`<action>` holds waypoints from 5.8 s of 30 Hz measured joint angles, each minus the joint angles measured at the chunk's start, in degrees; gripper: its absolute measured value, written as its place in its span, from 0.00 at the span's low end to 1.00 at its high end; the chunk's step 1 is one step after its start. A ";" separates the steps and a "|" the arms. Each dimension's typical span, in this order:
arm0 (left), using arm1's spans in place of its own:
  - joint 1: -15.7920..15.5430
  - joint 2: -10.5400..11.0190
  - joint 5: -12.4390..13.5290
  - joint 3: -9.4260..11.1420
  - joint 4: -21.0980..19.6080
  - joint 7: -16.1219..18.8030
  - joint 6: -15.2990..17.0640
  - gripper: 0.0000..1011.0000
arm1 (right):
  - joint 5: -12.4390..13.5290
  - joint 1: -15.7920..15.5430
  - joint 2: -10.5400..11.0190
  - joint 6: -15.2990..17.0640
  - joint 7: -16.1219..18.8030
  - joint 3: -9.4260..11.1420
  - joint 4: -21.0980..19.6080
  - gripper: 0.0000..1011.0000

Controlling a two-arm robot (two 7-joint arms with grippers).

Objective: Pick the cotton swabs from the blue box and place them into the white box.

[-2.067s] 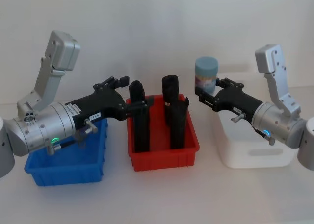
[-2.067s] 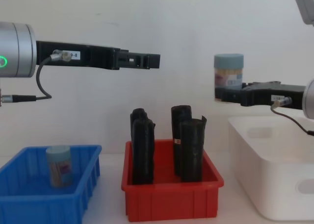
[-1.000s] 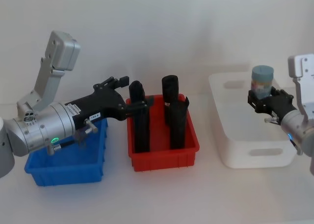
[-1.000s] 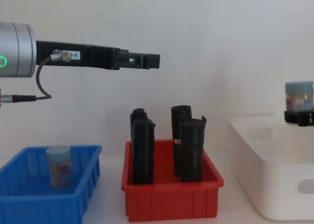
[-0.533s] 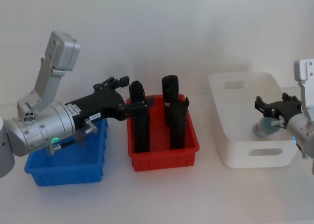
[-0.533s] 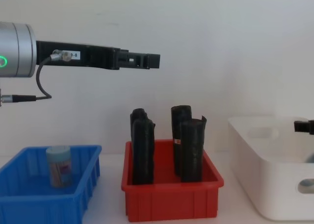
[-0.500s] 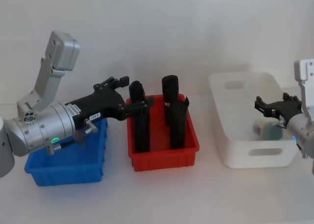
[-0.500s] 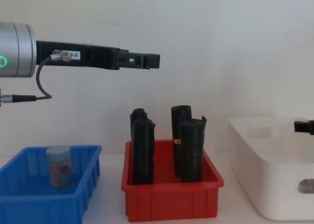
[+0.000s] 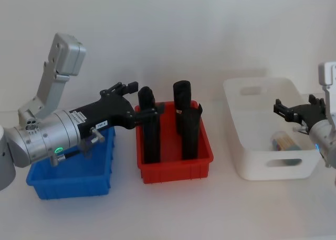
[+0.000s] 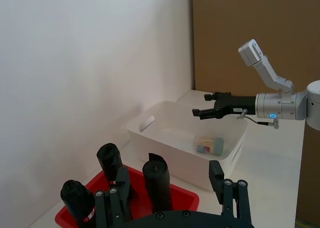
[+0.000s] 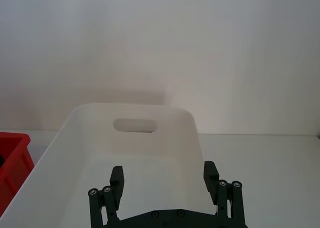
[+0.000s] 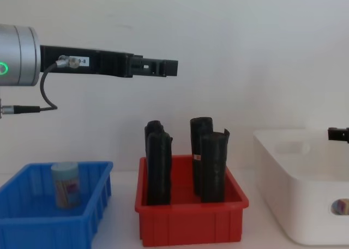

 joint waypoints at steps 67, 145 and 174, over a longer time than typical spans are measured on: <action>10.26 -2.49 9.28 8.23 -2.52 28.83 -13.74 0.99 | 1.14 -23.30 3.59 -7.16 4.69 0.41 -28.47 0.99; 13.40 -3.22 12.19 10.77 -3.26 37.89 -18.01 0.99 | -4.24 -17.19 -1.99 -8.70 17.59 -1.61 -20.16 0.99; 13.40 -3.22 12.20 10.77 -3.27 37.89 -18.02 0.99 | -9.78 -0.82 -9.45 -12.94 26.36 -4.08 4.00 0.99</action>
